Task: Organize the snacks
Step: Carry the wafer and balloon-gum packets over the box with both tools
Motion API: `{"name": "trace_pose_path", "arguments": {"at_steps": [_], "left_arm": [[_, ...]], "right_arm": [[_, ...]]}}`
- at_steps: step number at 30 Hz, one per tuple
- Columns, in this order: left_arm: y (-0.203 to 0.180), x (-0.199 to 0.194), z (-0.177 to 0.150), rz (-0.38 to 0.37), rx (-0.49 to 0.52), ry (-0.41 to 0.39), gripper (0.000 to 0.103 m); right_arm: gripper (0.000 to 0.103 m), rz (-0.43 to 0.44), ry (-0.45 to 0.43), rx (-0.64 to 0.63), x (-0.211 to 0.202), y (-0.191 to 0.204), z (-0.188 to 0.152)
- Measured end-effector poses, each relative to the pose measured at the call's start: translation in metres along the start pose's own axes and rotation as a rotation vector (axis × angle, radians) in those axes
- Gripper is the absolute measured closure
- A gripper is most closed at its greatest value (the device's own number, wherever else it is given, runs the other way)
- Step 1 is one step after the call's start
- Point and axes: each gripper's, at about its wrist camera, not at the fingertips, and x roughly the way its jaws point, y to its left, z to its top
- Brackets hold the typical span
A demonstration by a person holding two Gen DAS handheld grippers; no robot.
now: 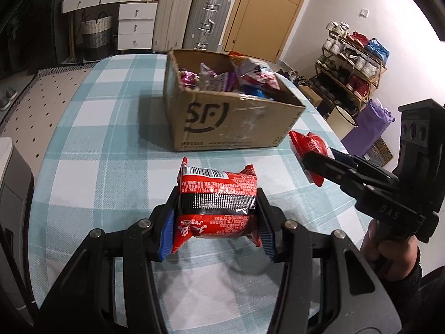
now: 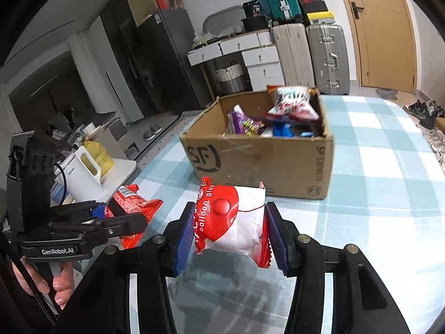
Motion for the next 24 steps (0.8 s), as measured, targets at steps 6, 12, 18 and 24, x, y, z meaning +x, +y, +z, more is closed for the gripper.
{"name": "trace_pose_path", "arguments": {"at_steps": [6, 12, 18, 24], "left_arm": [[-0.014, 0.001, 0.01, -0.005, 0.024, -0.006, 0.056], [-0.023, 0.0, 0.027, -0.013, 0.05, -0.024, 0.056], [-0.027, -0.003, 0.047, -0.02, 0.067, -0.043, 0.056], [-0.028, -0.001, 0.072, -0.019, 0.092, -0.06, 0.056]], "right_arm": [[0.054, 0.006, -0.035, 0.008, -0.021, -0.005, 0.006], [0.054, 0.02, -0.063, 0.0, -0.034, -0.006, 0.014], [0.054, 0.033, -0.086, -0.013, -0.042, -0.005, 0.027], [0.054, 0.041, -0.087, -0.024, -0.038, -0.004, 0.043]]}}
